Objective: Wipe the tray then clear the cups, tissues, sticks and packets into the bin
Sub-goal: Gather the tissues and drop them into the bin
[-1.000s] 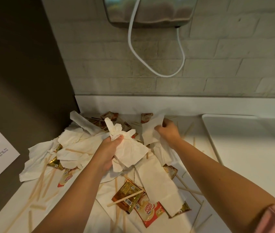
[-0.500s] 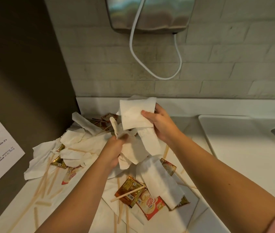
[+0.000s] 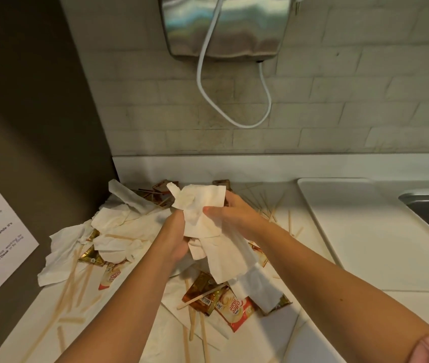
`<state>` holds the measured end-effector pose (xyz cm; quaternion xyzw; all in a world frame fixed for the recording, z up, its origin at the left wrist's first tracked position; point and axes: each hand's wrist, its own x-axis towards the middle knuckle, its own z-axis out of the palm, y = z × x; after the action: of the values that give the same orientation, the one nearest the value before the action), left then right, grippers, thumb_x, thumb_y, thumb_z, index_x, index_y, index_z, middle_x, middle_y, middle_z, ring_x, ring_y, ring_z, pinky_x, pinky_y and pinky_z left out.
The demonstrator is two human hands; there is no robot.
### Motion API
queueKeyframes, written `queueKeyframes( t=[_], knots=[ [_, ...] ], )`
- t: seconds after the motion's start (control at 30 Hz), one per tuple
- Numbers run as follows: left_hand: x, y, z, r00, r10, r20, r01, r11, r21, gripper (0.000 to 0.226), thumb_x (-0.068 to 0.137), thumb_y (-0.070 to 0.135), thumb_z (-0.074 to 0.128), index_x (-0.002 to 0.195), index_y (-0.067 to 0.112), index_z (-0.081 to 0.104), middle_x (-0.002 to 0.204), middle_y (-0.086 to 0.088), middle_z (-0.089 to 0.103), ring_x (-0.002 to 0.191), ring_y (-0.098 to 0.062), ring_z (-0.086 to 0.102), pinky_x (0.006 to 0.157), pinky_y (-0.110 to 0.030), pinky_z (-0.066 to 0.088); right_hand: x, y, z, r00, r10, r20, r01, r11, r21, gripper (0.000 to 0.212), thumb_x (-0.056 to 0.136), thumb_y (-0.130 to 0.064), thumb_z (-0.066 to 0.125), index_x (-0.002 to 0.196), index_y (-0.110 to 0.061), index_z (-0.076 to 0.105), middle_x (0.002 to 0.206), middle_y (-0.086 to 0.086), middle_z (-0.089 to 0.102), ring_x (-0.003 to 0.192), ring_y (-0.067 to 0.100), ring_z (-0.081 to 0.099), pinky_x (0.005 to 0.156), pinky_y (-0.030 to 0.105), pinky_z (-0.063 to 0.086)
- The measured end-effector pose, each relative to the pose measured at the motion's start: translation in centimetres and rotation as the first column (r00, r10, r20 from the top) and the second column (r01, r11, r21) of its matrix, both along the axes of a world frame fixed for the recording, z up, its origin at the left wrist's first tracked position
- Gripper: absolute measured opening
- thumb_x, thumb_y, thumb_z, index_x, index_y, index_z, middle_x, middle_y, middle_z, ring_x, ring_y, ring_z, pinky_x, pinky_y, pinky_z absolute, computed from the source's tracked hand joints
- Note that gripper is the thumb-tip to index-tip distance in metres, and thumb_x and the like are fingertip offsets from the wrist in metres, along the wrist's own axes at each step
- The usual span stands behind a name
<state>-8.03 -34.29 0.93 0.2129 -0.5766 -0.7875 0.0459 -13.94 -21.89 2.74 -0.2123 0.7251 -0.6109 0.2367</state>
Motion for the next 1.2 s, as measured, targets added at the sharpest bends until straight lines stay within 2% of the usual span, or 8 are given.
queueKeyframes(
  t=[0.13,0.2,0.33,0.47,0.6,0.77,0.97,1.2],
  knots=[
    [0.9,0.0,0.9,0.997,-0.053,-0.060,0.057,0.997,0.056,0.047,0.096,0.053,0.033,0.093,0.015,0.061,0.078,-0.007,0.066,0.064,-0.021,0.061,0.052,-0.025,0.047,1.0,0.1,0.3,1.000,-0.015,0.022,0.014,0.999,0.042,0.040,0.088,-0.013,0.062,0.125,-0.017,0.047,0.102,-0.004,0.061,0.094,0.016,0.062,0.076,0.027,0.054],
    [1.2,-0.1,1.1,0.999,-0.028,-0.026,0.030,0.995,0.092,0.062,0.088,0.068,0.030,0.106,0.021,0.064,0.097,-0.012,0.071,0.087,-0.029,0.066,0.074,-0.037,0.053,1.8,0.3,0.5,1.000,-0.016,0.022,0.015,0.999,0.047,0.032,0.089,-0.014,0.061,0.118,-0.020,0.047,0.096,-0.008,0.060,0.086,0.010,0.060,0.068,0.021,0.051],
    [2.3,-0.1,1.5,0.999,-0.048,0.001,0.048,0.996,0.078,0.074,0.079,0.078,0.031,0.116,0.022,0.062,0.104,-0.012,0.071,0.097,-0.031,0.066,0.081,-0.041,0.053,3.2,0.6,0.2,0.998,-0.050,-0.023,0.052,0.996,0.072,0.033,0.087,-0.016,0.063,0.114,-0.024,0.046,0.099,-0.005,0.061,0.090,0.015,0.062,0.072,0.026,0.054],
    [3.8,0.1,1.5,0.983,-0.182,0.003,0.182,0.983,0.040,0.058,0.081,0.070,0.041,0.107,0.023,0.065,0.096,-0.007,0.074,0.091,-0.026,0.068,0.075,-0.037,0.054,4.4,1.4,0.2,0.995,-0.082,-0.051,0.086,0.994,0.066,0.033,0.084,-0.010,0.065,0.108,-0.026,0.049,0.107,0.004,0.064,0.099,0.026,0.064,0.085,0.040,0.056],
    [4.7,0.9,0.8,0.980,-0.197,0.042,0.199,0.977,-0.072,0.051,0.082,0.042,0.066,0.128,0.025,0.052,0.109,-0.007,0.069,0.089,-0.025,0.067,0.064,-0.035,0.054,5.9,2.8,-0.1,0.988,-0.150,-0.045,0.153,0.987,0.055,0.041,0.082,-0.008,0.068,0.118,-0.020,0.051,0.111,0.007,0.064,0.100,0.025,0.063,0.085,0.038,0.056],
    [5.3,3.4,-0.1,0.964,-0.266,-0.011,0.262,0.954,-0.148,0.039,0.086,0.004,0.061,0.124,0.008,0.055,0.094,-0.006,0.068,0.078,-0.019,0.066,0.050,-0.023,0.053,7.9,5.1,-0.6,0.971,-0.235,-0.048,0.238,0.968,0.073,0.044,0.082,-0.006,0.067,0.122,-0.017,0.054,0.114,0.007,0.064,0.104,0.026,0.062,0.091,0.042,0.052],
    [6.6,7.4,-0.3,0.933,-0.358,-0.040,0.348,0.924,-0.158,0.030,0.087,-0.003,0.057,0.115,0.008,0.060,0.087,-0.004,0.068,0.069,-0.016,0.065,0.048,-0.021,0.052,9.6,9.8,-0.7,0.971,-0.237,0.015,0.235,0.968,0.093,0.046,0.083,-0.003,0.064,0.127,-0.014,0.052,0.115,0.010,0.064,0.104,0.029,0.062,0.086,0.040,0.054],
    [7.6,13.6,-0.3,0.890,-0.455,-0.019,0.444,0.877,-0.182,0.039,0.086,0.001,0.060,0.124,0.010,0.056,0.103,-0.008,0.069,0.088,-0.022,0.065,0.065,-0.029,0.052,11.1,16.9,0.1,0.971,-0.238,0.032,0.229,0.959,0.166,0.039,0.084,-0.002,0.063,0.120,-0.016,0.055,0.112,0.009,0.065,0.098,0.027,0.063,0.085,0.037,0.053]
  ],
)
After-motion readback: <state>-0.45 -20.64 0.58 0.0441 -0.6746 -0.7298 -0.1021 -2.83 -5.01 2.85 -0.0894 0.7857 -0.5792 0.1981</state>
